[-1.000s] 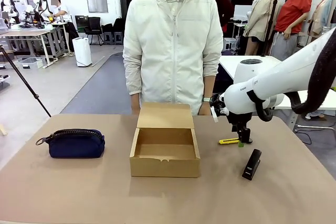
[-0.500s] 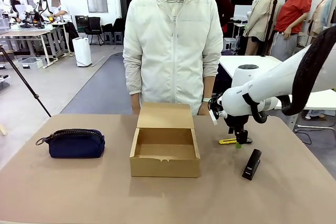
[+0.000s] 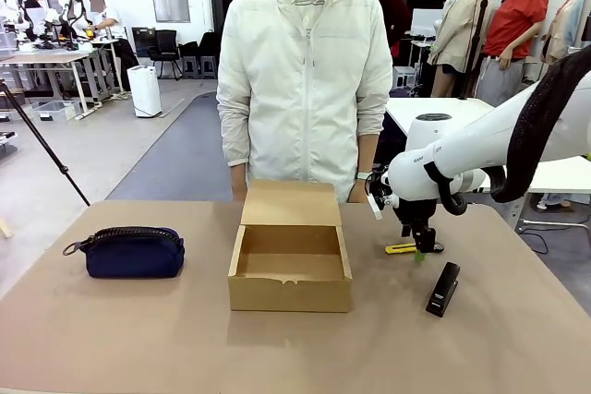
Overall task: Pack the items into the box.
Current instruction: Pick up the item indicated by the person and place it inside the Mailer Box.
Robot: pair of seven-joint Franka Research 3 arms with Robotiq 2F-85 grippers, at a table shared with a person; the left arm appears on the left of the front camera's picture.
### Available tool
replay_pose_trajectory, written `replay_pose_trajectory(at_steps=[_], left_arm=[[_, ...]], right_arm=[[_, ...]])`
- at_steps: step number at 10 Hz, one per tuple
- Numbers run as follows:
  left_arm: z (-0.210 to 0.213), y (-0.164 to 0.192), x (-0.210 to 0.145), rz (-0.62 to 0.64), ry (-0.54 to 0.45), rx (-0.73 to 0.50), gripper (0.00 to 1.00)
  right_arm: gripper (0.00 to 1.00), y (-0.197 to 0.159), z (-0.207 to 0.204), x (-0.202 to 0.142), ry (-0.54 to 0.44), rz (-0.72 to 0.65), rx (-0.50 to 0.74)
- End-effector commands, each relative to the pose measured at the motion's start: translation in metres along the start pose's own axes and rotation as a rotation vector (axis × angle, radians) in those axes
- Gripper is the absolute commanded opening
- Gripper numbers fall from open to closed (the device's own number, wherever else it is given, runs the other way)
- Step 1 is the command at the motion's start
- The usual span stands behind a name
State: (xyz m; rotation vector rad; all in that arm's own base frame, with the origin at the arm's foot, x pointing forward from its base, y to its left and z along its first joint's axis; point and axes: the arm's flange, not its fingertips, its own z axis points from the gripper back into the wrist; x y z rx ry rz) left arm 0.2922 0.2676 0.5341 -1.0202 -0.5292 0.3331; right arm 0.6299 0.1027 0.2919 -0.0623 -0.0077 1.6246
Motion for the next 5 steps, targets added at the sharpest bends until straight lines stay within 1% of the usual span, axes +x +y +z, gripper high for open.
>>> replay_pose_trajectory(at_steps=[1,5], left_arm=[[0.0016,-0.0005,0.0009,-0.011,-0.003,-0.021,1.0],[0.0016,-0.0005,0.0009,-0.011,-0.003,-0.021,1.0]], right_arm=[[0.0,-0.0089,0.0032,-0.0014,-0.03,0.039,0.04],[0.0,-0.011,-0.0005,-0.0014,-0.039,0.045,0.062]])
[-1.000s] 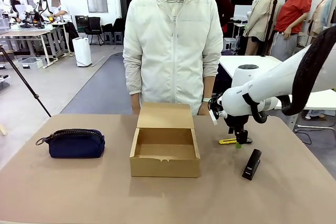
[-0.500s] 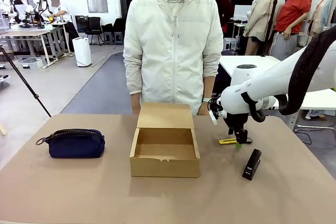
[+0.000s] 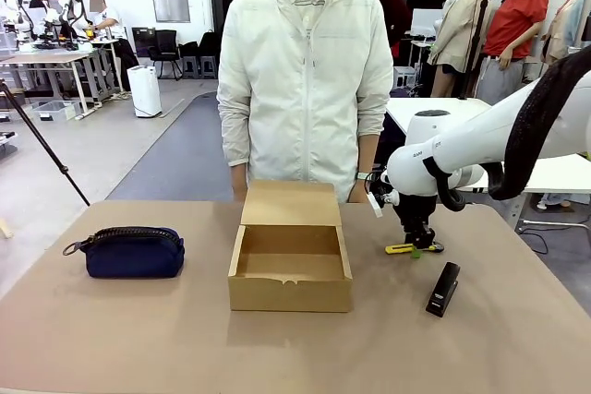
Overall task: Pack the items into the box.
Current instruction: Pick up the item indicated by the person and place it inside the Mailer Box.
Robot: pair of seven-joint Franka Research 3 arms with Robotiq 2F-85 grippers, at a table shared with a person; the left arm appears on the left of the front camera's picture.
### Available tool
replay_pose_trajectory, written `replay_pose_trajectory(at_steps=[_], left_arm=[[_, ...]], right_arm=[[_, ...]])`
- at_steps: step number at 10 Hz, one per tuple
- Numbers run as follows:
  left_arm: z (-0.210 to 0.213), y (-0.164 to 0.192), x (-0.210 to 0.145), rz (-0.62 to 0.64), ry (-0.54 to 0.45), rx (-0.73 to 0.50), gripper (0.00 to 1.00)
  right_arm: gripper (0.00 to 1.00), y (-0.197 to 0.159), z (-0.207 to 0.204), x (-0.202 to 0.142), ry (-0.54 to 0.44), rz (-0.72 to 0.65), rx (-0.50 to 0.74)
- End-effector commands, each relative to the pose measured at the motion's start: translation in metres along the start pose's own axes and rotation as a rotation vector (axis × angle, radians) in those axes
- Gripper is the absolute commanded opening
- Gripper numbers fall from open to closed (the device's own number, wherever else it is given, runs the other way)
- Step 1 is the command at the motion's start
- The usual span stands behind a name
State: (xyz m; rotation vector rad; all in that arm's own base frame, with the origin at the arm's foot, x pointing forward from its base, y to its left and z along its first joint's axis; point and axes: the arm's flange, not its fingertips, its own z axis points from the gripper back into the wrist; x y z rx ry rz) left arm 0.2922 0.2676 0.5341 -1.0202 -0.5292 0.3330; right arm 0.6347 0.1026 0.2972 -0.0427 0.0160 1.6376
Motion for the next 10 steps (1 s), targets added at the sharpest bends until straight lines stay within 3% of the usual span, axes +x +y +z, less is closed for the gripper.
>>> replay_pose_trajectory(at_steps=[1,6,10], left_arm=[[0.002,0.0,0.001,-0.011,-0.003,-0.021,1.0],[0.002,0.0,0.001,-0.011,-0.003,-0.021,1.0],[0.002,0.0,0.001,-0.011,-0.003,-0.021,1.0]], right_arm=[[0.0,-0.006,-0.005,-0.001,-0.038,0.033,0.037],[0.0,-0.004,0.0,0.0,-0.038,0.028,0.039],[0.0,0.026,0.096,0.004,-0.042,0.019,0.03]])
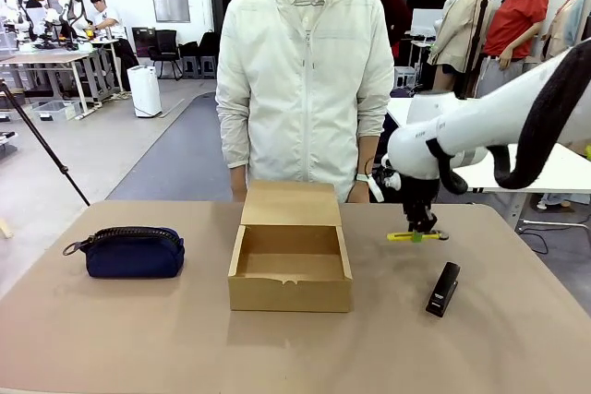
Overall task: Pack the items into the box.
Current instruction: Pick up the item indicated by the person and place it inside the Mailer Box.
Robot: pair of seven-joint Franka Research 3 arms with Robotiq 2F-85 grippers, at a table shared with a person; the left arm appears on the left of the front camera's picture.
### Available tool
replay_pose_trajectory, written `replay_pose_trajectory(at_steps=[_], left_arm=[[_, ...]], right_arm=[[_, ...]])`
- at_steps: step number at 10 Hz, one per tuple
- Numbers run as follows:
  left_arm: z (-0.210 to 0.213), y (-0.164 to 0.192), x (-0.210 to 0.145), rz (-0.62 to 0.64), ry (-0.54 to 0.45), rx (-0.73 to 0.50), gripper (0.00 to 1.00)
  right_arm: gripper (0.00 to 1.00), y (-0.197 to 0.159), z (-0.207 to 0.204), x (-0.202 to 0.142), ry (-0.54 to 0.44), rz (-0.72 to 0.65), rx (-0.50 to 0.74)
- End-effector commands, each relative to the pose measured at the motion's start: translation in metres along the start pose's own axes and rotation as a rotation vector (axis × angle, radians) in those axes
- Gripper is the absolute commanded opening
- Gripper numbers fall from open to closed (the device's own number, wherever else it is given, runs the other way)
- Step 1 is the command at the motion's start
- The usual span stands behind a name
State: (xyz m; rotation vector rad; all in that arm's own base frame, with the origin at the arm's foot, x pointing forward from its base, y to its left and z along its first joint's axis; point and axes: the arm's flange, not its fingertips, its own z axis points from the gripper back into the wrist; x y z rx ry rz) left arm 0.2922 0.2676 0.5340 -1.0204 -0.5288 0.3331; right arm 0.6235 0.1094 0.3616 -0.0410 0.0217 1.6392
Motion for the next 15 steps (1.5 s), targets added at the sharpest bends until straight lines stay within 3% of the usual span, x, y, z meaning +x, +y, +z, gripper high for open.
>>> replay_pose_trajectory(at_steps=[1,3,5,7,8,9,14,15], left_arm=[[0.002,-0.001,0.001,-0.011,-0.003,-0.021,1.0],[0.002,-0.001,0.001,-0.011,-0.003,-0.021,1.0],[0.002,-0.001,0.001,-0.011,-0.003,-0.021,1.0],[0.002,-0.001,0.001,-0.011,-0.003,-0.021,1.0],[0.002,-0.001,0.001,-0.011,-0.003,-0.021,1.0],[0.002,-0.001,0.001,-0.011,-0.003,-0.021,1.0],[0.002,-0.001,0.001,-0.011,-0.003,-0.021,1.0],[0.002,-0.001,0.001,-0.011,-0.003,-0.021,1.0]], right_arm=[[0.0,0.041,0.064,0.0,-0.06,0.013,0.043],[0.0,0.108,0.117,-0.004,-0.173,0.013,0.061],[0.0,0.187,0.143,-0.005,-0.158,-0.033,0.032],[0.0,0.226,0.136,-0.002,-0.126,-0.084,0.022],[0.0,0.225,0.126,-0.001,-0.081,-0.105,-0.019],[0.0,0.211,0.15,-0.007,-0.149,-0.048,0.045],[0.0,0.215,0.145,-0.006,-0.158,-0.053,0.033],[0.0,0.204,0.155,0.027,-0.206,-0.073,0.012]])
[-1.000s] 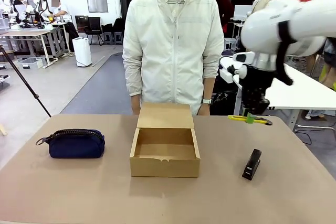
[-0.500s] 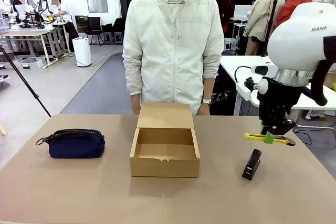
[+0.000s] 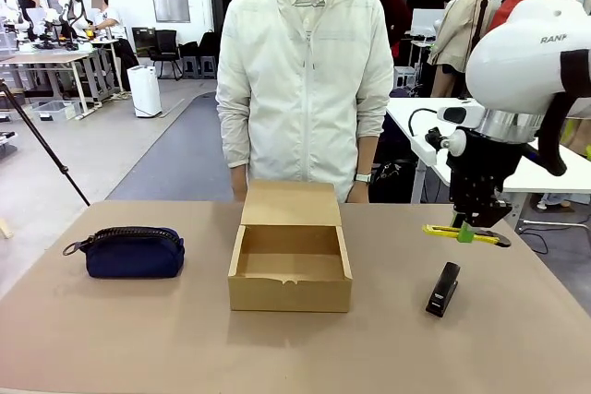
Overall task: Pack the items into the box.
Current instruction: Pick up the item indicated by the person and place it inside the Mailer Box.
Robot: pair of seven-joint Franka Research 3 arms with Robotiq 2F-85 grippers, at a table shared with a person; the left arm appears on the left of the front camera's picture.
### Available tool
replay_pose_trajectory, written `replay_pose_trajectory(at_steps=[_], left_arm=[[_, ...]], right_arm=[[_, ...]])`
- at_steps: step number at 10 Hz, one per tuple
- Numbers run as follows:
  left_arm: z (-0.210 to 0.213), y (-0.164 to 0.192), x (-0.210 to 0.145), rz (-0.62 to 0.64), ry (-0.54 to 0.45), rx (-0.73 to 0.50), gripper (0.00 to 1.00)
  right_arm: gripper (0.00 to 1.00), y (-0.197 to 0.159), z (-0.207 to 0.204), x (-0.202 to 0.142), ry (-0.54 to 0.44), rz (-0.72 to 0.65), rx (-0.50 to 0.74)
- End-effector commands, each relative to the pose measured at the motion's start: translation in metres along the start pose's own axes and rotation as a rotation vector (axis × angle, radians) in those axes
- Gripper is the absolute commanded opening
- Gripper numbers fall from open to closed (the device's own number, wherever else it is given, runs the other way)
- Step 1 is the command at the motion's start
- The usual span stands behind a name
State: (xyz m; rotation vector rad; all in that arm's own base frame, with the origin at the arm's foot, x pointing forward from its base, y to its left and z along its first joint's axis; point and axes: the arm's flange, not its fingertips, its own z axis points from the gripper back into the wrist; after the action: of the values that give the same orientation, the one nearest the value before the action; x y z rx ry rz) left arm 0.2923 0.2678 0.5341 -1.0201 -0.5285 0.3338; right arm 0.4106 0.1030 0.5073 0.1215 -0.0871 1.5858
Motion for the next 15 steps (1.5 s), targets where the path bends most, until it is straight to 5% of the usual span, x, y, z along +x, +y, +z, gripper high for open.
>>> replay_pose_trajectory(at_steps=[1,5,7,11,15], left_arm=[[0.002,-0.001,0.001,-0.011,-0.003,-0.022,1.0],[0.002,-0.001,0.001,-0.011,-0.003,-0.022,1.0],[0.002,-0.001,0.001,-0.011,-0.003,-0.022,1.0],[0.002,-0.001,0.001,-0.011,-0.003,-0.022,1.0],[0.002,-0.001,0.001,-0.011,-0.003,-0.022,1.0]], right_arm=[[0.0,-0.015,0.007,0.067,0.009,-0.001,-0.037],[0.0,-0.068,-0.012,0.233,0.006,0.073,-0.074],[0.0,-0.085,-0.054,0.281,-0.021,0.094,-0.082],[0.0,-0.1,-0.137,0.282,0.016,0.093,0.076],[0.0,-0.106,-0.182,0.265,0.078,0.054,0.057]])
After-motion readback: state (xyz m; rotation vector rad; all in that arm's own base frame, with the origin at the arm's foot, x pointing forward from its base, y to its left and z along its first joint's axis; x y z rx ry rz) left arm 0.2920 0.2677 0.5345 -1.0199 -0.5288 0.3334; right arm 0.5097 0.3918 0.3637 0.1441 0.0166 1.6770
